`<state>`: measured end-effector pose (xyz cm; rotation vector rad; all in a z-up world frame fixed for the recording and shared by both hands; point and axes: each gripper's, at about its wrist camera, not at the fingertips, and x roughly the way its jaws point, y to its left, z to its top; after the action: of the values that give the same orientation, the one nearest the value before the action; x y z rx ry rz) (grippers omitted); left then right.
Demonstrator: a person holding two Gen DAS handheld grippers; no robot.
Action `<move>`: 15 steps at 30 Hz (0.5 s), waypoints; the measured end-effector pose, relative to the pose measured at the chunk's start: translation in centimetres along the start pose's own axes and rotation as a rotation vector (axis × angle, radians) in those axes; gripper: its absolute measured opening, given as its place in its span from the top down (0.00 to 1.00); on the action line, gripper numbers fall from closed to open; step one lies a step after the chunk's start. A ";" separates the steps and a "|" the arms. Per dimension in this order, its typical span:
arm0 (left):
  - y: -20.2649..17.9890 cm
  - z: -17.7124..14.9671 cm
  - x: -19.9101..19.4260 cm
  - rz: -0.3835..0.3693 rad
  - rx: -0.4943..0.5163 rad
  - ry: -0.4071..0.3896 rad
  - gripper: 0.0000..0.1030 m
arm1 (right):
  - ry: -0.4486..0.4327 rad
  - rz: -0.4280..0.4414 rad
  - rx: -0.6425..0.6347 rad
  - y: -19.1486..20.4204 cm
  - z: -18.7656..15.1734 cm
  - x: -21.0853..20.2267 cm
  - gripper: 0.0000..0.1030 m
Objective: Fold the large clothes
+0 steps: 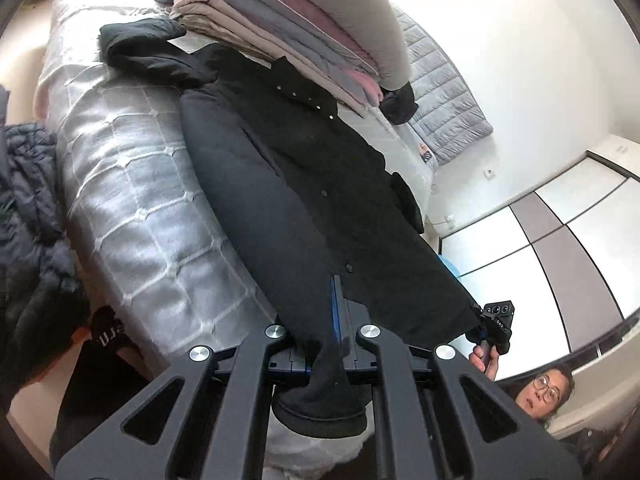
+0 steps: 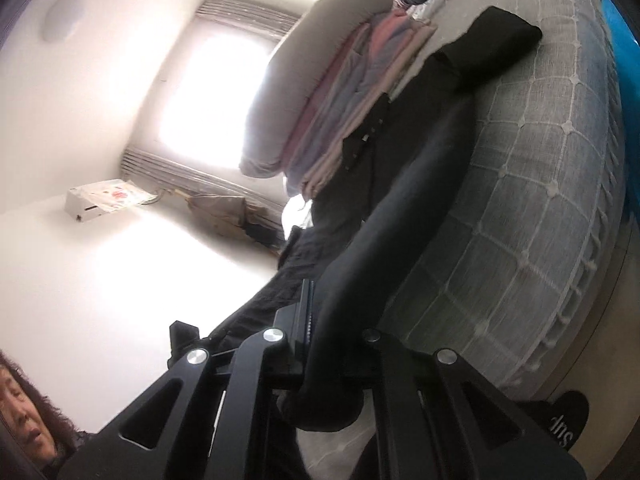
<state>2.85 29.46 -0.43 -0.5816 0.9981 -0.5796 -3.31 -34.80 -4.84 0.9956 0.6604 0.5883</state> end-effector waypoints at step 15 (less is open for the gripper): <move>6.2 -3.7 -6.1 0.550 -0.046 0.006 0.43 | -0.127 -0.443 -0.013 -2.0 -1.0 -4.7 0.37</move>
<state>-1.90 37.34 -2.60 -0.3216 1.1221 -0.0705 -6.91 -38.48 -5.97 0.8316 0.7347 0.1388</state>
